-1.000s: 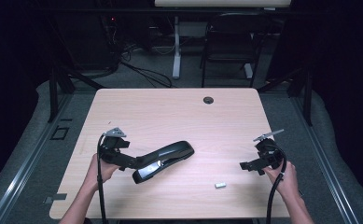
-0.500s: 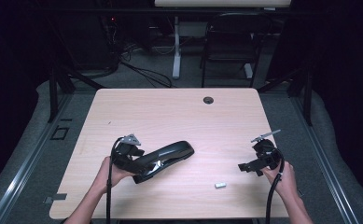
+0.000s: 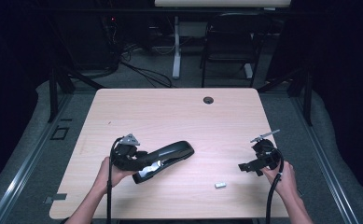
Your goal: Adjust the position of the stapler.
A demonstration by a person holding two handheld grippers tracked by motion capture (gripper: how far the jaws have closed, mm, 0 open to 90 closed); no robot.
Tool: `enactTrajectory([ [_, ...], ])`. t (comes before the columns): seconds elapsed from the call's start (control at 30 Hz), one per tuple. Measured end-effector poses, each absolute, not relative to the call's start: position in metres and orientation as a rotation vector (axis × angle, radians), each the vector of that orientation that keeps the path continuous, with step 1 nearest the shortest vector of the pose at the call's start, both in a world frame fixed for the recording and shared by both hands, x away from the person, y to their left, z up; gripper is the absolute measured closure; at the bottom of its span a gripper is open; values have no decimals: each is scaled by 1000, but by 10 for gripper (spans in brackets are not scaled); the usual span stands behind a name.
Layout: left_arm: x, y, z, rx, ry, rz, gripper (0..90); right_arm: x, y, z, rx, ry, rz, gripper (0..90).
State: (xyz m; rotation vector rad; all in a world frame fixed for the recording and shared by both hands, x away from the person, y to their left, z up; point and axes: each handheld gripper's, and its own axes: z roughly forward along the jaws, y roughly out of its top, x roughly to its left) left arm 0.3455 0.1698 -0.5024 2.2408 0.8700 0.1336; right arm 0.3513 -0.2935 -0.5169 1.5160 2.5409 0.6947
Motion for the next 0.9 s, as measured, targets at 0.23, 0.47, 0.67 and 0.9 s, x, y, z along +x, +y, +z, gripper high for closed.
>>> enactTrajectory([
  [0.23, 344, 164, -504, 2279, 882, 166, 526, 351, -291, -517, 1509, 2533, 703, 59],
  [0.47, 343, 163, -504, 2279, 873, 168, 534, 351, -290, -518, 1506, 2539, 697, 60],
  [0.67, 342, 163, -504, 2282, 868, 175, 540, 351, -291, -519, 1507, 2549, 678, 61],
  [0.9, 343, 164, -503, 2276, 891, 176, 546, 351, -291, -520, 1528, 2537, 688, 62],
])
